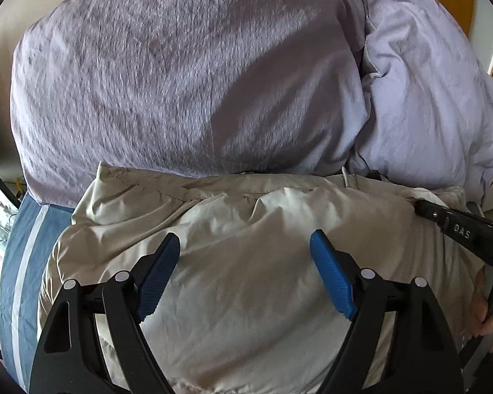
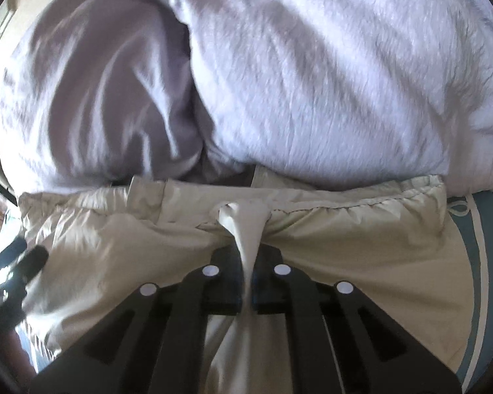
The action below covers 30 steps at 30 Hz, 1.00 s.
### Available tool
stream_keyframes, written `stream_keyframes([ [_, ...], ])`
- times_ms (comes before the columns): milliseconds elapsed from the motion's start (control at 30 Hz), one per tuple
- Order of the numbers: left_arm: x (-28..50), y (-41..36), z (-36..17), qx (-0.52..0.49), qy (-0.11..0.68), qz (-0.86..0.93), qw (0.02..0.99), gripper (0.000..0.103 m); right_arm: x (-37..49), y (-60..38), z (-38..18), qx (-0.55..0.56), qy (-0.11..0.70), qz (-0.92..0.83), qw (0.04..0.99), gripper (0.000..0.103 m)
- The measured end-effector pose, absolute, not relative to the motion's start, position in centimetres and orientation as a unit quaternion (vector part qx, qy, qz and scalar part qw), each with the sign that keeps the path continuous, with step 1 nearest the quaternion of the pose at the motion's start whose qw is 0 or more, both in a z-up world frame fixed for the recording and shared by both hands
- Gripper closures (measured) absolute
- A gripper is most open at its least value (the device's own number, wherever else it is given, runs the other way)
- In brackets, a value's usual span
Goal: Fold large clothes
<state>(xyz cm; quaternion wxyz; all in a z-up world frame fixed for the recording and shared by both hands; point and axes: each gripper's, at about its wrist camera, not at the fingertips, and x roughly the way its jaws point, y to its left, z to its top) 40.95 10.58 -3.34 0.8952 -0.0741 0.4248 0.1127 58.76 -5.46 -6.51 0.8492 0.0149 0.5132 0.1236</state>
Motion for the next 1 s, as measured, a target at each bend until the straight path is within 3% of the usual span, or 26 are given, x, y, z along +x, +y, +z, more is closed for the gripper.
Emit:
stream_keyframes([
  [233,42.3,10.8,-5.2,-0.065,0.434,0.124,0.890,0.018,58.8,-4.9,-8.6,0.015,0.528,0.119,0.841,0.094],
  [300,43.0,10.9,-6.6,-0.055,0.445,0.137,0.883,0.018,58.7,-5.2,-8.6,0.022,0.530,0.123,0.839,0.087],
  [400,43.8,11.5,-8.1,-0.057,0.457,0.152,0.875,0.017,58.2,-5.8,-8.4,0.026,0.525,0.129,0.841,0.061],
  [500,44.7,12.1,-9.0,-0.068,0.460,0.157,0.871,0.017,57.1,-7.3,-7.3,0.028,0.507,0.136,0.851,0.053],
  [700,45.7,12.5,-9.8,-0.069,0.460,0.152,0.872,0.016,55.7,-11.2,-5.5,0.058,0.471,0.122,0.872,0.045],
  [1000,46.6,12.6,-10.9,-0.071,0.459,0.152,0.873,0.014,56.7,-15.4,-5.6,0.056,0.460,0.037,0.885,0.045],
])
